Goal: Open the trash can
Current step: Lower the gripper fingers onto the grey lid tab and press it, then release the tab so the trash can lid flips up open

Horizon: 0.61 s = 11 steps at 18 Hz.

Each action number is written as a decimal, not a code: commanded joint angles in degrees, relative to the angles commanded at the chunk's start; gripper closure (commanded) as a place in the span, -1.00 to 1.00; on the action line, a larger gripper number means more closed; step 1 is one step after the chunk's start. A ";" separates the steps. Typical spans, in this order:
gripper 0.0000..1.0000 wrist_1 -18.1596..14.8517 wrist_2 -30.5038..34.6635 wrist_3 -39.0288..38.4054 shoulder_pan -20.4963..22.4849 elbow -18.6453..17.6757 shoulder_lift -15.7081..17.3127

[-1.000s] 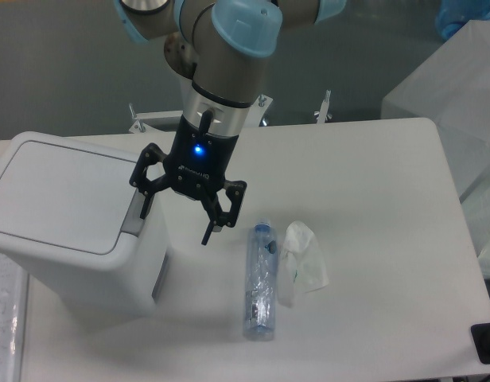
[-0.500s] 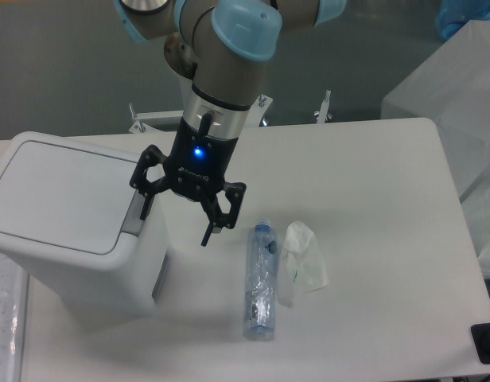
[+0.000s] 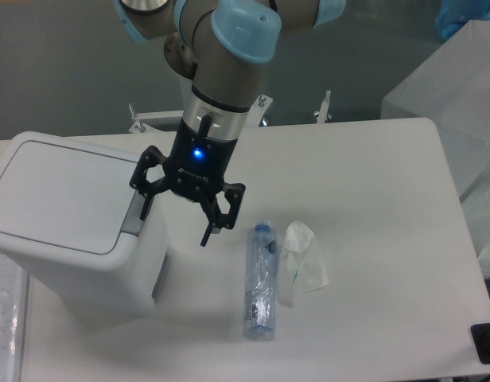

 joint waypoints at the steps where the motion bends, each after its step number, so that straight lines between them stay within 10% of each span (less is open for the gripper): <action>1: -1.00 0.00 0.00 0.00 0.00 -0.09 0.00; 11: -1.00 0.00 0.79 0.09 -0.09 -0.44 -0.18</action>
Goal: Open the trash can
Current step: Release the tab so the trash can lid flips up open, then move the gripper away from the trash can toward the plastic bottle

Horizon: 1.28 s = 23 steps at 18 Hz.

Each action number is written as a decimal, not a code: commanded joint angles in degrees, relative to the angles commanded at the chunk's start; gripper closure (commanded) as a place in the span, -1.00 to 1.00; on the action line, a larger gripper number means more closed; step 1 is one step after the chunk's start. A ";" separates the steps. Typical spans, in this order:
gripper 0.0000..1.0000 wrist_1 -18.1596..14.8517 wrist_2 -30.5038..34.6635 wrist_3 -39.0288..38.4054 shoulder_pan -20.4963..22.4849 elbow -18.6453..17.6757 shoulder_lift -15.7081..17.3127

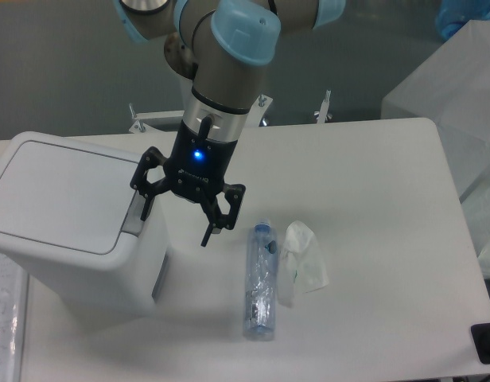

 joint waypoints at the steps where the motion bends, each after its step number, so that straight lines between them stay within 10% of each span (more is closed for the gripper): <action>1: -1.00 0.00 0.00 0.00 0.00 0.00 0.00; 11: -1.00 3.07 1.05 0.61 0.09 3.07 0.00; 23: -1.00 3.08 20.92 16.69 6.32 7.20 -6.23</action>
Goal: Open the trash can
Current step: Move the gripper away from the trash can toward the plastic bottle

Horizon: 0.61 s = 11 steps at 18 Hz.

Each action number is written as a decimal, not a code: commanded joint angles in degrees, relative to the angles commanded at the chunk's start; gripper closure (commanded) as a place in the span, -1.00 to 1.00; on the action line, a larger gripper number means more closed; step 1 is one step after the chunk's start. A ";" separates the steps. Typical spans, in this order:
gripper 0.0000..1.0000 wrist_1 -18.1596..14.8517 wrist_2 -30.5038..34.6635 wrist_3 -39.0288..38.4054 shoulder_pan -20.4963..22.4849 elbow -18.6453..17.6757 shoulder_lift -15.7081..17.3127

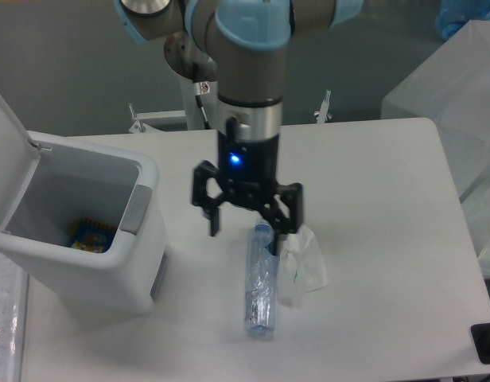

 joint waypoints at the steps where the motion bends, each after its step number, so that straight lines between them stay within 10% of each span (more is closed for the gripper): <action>1: -1.00 -0.18 0.70 0.54 0.79 0.26 -1.23; 11: -1.00 -0.70 4.65 15.82 4.93 1.41 -10.64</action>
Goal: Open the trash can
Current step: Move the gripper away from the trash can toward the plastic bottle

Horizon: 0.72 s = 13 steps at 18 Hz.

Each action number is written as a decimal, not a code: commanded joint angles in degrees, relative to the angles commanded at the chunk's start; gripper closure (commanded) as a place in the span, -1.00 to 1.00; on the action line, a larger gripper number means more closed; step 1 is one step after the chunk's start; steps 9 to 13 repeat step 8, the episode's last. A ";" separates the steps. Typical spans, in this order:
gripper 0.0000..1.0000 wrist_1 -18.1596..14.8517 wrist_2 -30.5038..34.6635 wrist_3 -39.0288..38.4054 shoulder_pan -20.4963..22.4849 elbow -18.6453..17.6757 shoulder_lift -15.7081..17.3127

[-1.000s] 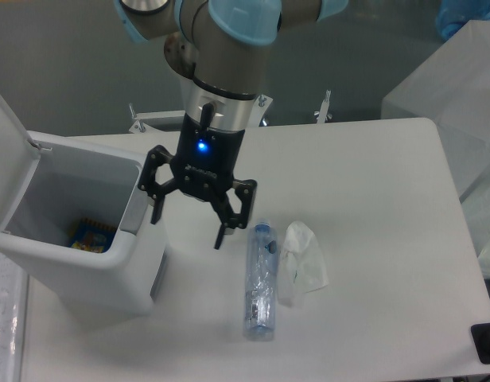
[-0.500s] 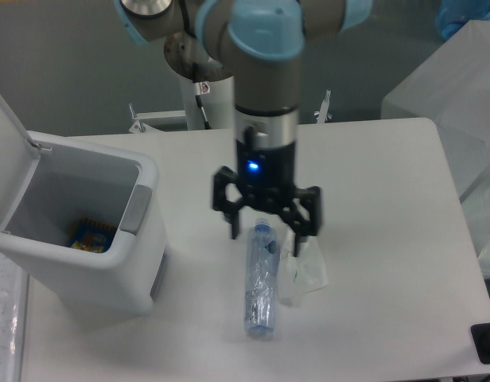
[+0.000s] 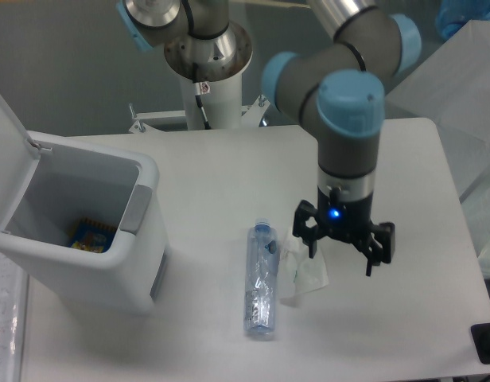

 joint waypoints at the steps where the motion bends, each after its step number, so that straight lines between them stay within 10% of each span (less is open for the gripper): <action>1: -1.00 -0.09 0.97 0.97 0.44 -0.70 0.00; 13: -1.00 -0.09 3.61 6.60 1.23 -3.61 0.09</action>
